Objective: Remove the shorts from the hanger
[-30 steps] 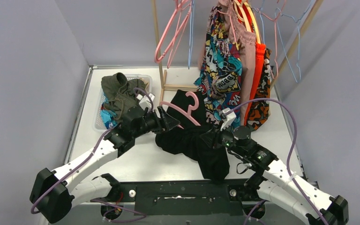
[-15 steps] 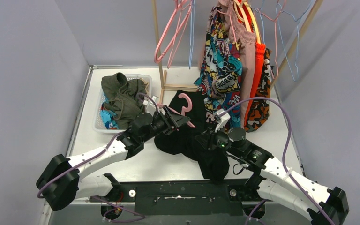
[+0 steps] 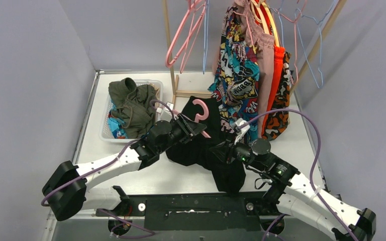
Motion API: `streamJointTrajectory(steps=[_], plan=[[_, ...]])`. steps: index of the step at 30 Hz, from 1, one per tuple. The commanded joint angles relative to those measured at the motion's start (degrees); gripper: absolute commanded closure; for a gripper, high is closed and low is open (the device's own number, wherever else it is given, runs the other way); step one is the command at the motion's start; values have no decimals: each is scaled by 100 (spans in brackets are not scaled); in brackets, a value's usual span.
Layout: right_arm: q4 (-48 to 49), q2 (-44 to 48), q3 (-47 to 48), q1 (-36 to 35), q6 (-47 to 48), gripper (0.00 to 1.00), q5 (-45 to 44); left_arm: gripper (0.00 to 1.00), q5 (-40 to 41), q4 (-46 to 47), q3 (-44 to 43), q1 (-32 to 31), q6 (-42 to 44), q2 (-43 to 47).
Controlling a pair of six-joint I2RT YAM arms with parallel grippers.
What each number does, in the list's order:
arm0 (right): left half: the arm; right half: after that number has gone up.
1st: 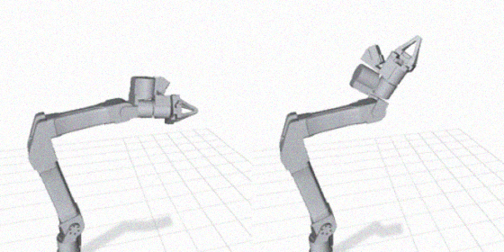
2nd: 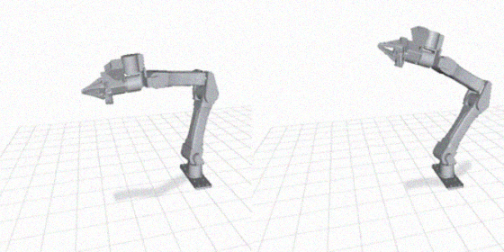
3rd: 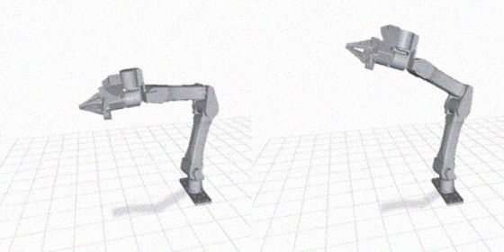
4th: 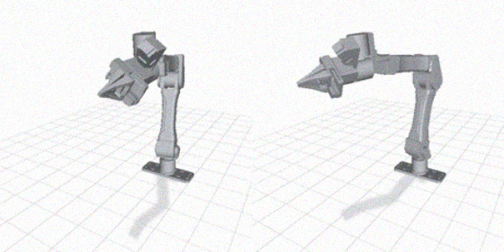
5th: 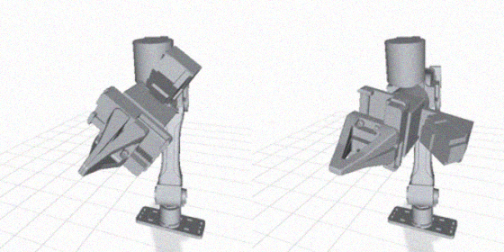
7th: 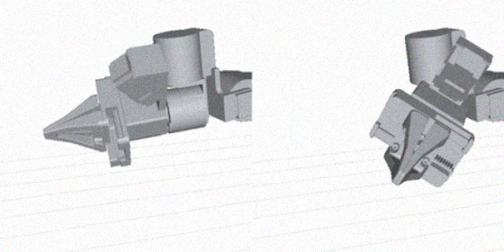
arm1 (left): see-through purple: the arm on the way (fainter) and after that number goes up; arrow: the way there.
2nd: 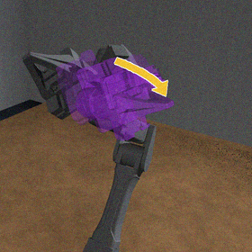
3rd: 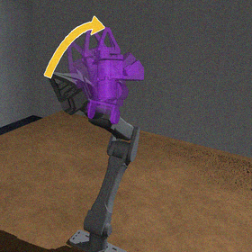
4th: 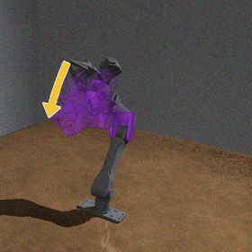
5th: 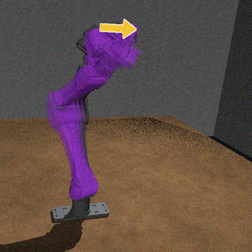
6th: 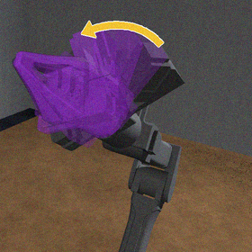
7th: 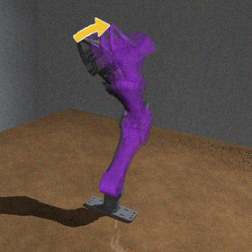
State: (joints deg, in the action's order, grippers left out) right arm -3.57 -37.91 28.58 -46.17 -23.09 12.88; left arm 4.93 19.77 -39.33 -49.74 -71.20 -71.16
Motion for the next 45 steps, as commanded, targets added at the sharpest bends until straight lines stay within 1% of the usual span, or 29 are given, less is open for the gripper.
streamJointTrajectory(steps=[1,3,4,6,7,9,10,13,16,18,20,23,27,31,34,35,36,38,39,42,45], plan=[[174,34,309,-41,140,97,607,71,270,39,-411,-5,452,13],[-79,45,412,-43,103,95,408,81,285,-49,-408,-5,538,60],[-117,73,415,-46,77,93,357,86,292,-66,-372,-9,599,111],[-170,147,412,-41,-3,81,207,96,404,-189,-286,-9,633,266],[-240,186,418,-33,-56,78,55,100,506,-302,-235,-2,599,348],[-389,240,436,-33,-187,74,-286,100,773,-581,-118,-3,444,560],[-460,275,435,-32,-230,73,-377,100,886,-681,-58,-9,380,664],[-697,281,427,-21,-301,75,-577,100,1261,-935,125,-4,227,981],[-987,161,461,-21,-439,74,-763,100,1611,-1183,145,-9,195,1282],[-1090,69,481,-23,-502,75,-816,100,1798,-1293,145,1,224,1458],[-1206,3,497,-20,-609,80,-1090,100,1898,-1354,132,1,445,1563],[-1357,-59,491,-15,-755,88,-1749,100,1999,-1572,-80,4,755,1670],[-1405,-246,484,-15,-666,89,-1821,100,2251,-1896,-219,3,847,1891],[-1354,-784,470,-15,-478,90,-1381,100,2627,-2394,-312,19,702,2236],[-1177,-1326,518,-15,-532,93,-1331,100,2881,-2589,-345,38,703,2516],[-1112,-1574,587,-19,-533,95,-1363,100,2946,-2651,-355,41,704,2600],[-1116,-1701,750,-26,-515,100,-1455,100,2990,-2715,-383,45,731,2694],[-1432,-2031,1218,-153,-769,100,-2038,100,3082,-2822,-435,53,819,2825],[-1313,-2062,1340,-256,-755,100,-2194,100,3151,-2939,-462,56,827,2875],[-435,-2001,1451,-534,-365,100,-2003,100,3468,-3678,-620,90,407,2948],[191,-1963,1576,-634,-40,100,-1622,100,3500,-3718,-651,99,522,3115]])
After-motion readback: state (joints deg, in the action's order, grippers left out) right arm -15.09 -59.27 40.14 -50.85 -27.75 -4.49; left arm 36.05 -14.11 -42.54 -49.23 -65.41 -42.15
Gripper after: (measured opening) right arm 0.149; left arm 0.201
